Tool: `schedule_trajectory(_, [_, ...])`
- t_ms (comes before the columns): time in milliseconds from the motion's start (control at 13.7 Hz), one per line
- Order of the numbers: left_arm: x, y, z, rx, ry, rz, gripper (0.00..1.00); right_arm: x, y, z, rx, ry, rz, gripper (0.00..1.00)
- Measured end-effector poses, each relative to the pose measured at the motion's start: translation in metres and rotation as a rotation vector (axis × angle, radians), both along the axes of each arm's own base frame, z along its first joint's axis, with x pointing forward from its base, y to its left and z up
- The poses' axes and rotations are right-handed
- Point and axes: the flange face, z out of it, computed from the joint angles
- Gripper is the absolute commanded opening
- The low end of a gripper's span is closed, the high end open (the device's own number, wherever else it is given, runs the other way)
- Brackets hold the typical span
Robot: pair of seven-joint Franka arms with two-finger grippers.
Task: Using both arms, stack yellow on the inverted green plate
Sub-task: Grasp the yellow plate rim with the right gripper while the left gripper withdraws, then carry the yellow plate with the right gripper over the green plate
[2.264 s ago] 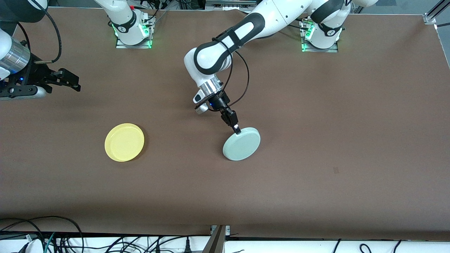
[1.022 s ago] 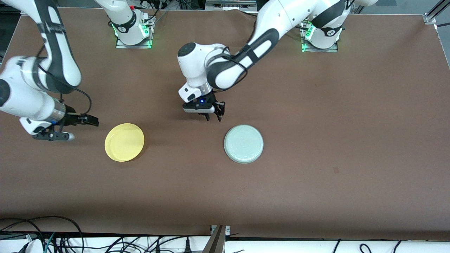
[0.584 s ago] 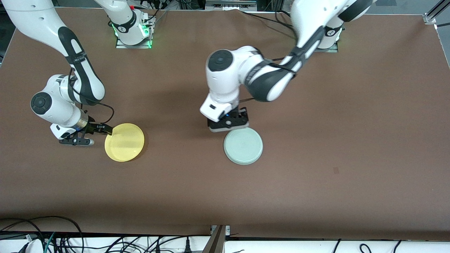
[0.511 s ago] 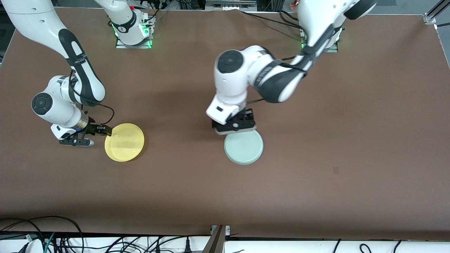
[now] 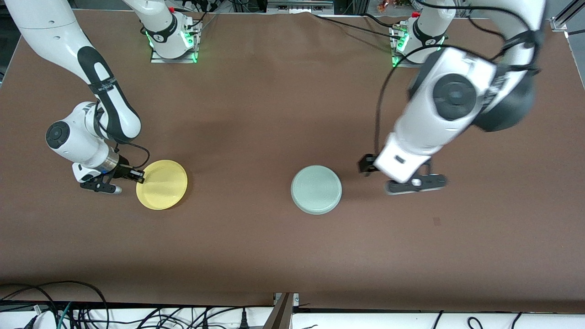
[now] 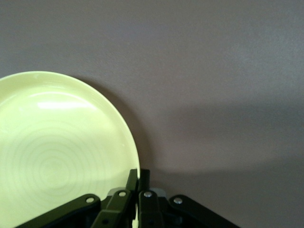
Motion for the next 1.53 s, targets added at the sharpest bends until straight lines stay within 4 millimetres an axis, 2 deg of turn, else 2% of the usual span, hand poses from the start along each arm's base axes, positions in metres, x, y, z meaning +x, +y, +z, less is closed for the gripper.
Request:
schedule_trajectory(146, [0.003,0.065,0.015,0.026,0.002,-0.05,1.0,0.002,0.006,0.005,0.008,-0.004,0.001,0.0])
schedule_trajectory(292, [-0.001,0.114,0.023,0.045,0.004,-0.084,1.0,0.008,0.022,0.019,0.034,0.017,-0.01,0.0])
schedule_trajectory(438, [-0.009,0.147,0.031,0.041,0.007,-0.077,1.0,0.014,0.054,0.047,0.077,0.051,-0.052,0.0])
schedule_trajectory(584, [-0.018,0.171,0.038,0.043,0.007,-0.091,1.0,0.018,0.098,0.075,0.12,0.087,-0.111,0.0])
schedule_trajectory(803, [-0.028,0.203,0.05,0.05,0.004,-0.121,1.0,0.018,0.191,0.113,0.192,0.125,-0.212,0.0])
schedule_trajectory(949, [-0.034,0.217,0.056,0.054,0.013,-0.112,1.0,0.004,0.269,0.128,0.225,0.155,-0.294,0.0])
schedule_trajectory(1096, [-0.042,0.223,0.057,0.054,0.052,-0.103,1.0,-0.016,0.356,0.138,0.22,0.175,-0.389,0.0])
schedule_trajectory(1242, [-0.046,0.223,0.055,0.053,0.085,-0.102,1.0,-0.036,0.433,0.131,0.174,0.153,-0.445,0.0])
schedule_trajectory(1315, [-0.047,0.223,0.054,0.052,0.091,-0.101,1.0,-0.043,0.463,0.123,0.157,0.14,-0.47,0.0])
schedule_trajectory(1388, [-0.047,0.224,0.053,0.051,0.093,-0.1,1.0,-0.047,0.486,0.111,0.144,0.127,-0.489,0.0])
schedule_trajectory(1534, [-0.046,0.227,0.051,0.026,0.095,-0.09,1.0,-0.049,0.515,0.086,0.145,0.102,-0.511,0.0])
